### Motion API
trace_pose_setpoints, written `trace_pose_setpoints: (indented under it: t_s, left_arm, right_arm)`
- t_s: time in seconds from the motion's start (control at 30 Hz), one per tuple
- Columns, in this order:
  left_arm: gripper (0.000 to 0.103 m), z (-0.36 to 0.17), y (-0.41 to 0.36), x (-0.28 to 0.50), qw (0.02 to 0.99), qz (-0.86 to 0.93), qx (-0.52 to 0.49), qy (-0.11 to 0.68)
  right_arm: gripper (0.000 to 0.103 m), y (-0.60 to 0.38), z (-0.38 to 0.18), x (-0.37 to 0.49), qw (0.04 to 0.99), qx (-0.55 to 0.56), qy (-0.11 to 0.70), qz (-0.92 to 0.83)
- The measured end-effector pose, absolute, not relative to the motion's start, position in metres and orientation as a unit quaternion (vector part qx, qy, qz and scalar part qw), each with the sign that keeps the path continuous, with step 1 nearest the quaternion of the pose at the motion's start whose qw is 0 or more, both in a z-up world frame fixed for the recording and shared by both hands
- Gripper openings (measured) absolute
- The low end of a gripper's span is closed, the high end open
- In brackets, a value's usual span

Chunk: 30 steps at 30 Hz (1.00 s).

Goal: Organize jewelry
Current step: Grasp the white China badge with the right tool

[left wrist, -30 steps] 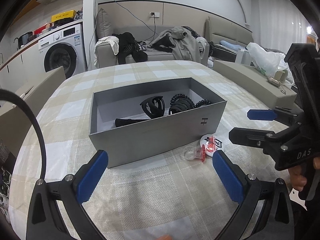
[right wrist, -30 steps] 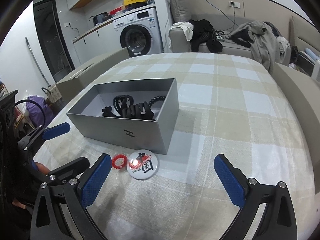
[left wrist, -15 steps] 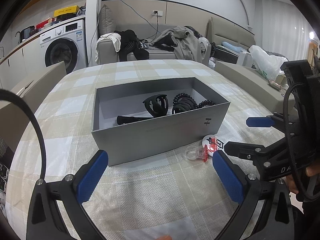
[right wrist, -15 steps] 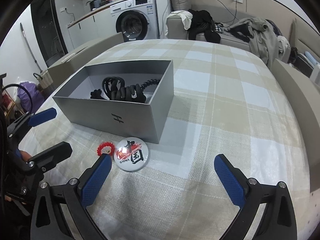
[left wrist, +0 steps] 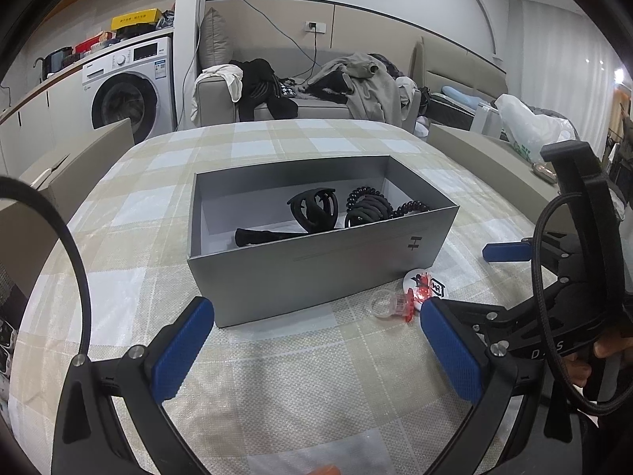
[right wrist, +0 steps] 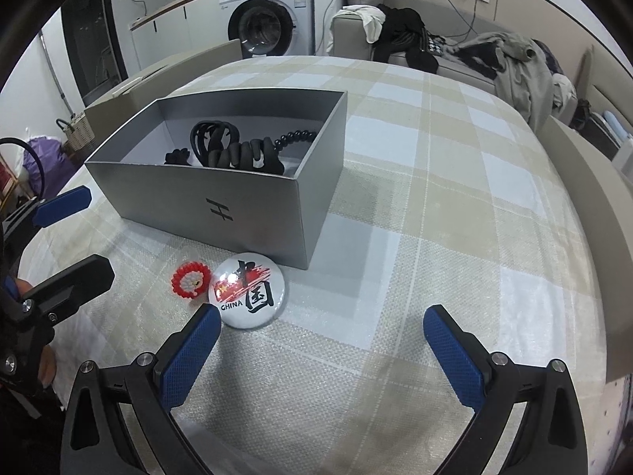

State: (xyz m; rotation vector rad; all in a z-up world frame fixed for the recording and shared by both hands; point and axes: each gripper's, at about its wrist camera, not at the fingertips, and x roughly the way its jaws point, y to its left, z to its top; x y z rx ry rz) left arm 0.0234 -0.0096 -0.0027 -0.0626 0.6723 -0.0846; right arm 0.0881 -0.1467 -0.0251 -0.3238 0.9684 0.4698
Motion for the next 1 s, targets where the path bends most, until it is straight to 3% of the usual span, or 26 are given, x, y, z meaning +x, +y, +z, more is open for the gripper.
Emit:
trace_pose_setpoints:
  t_s: [0.33, 0.5, 0.87, 1.0]
  left_arm:
    - [0.102, -0.003, -0.010, 0.023, 0.942, -0.041, -0.030, 0.331]
    - [0.102, -0.003, -0.010, 0.022, 0.942, -0.041, -0.030, 0.331]
    - [0.102, -0.003, -0.010, 0.023, 0.942, -0.042, -0.029, 0.331]
    - [0.102, -0.003, -0.010, 0.023, 0.942, -0.041, -0.028, 0.331]
  right_arm:
    - [0.102, -0.133, -0.028, 0.091, 0.844, -0.167, 0.454, 0.232]
    - [0.093, -0.134, -0.026, 0.091, 0.845, -0.165, 0.451, 0.235]
    - [0.086, -0.132, -0.025, 0.089, 0.844, -0.169, 0.448, 0.242]
    - [0.078, -0.131, -0.024, 0.086, 0.842, -0.172, 0.446, 0.250]
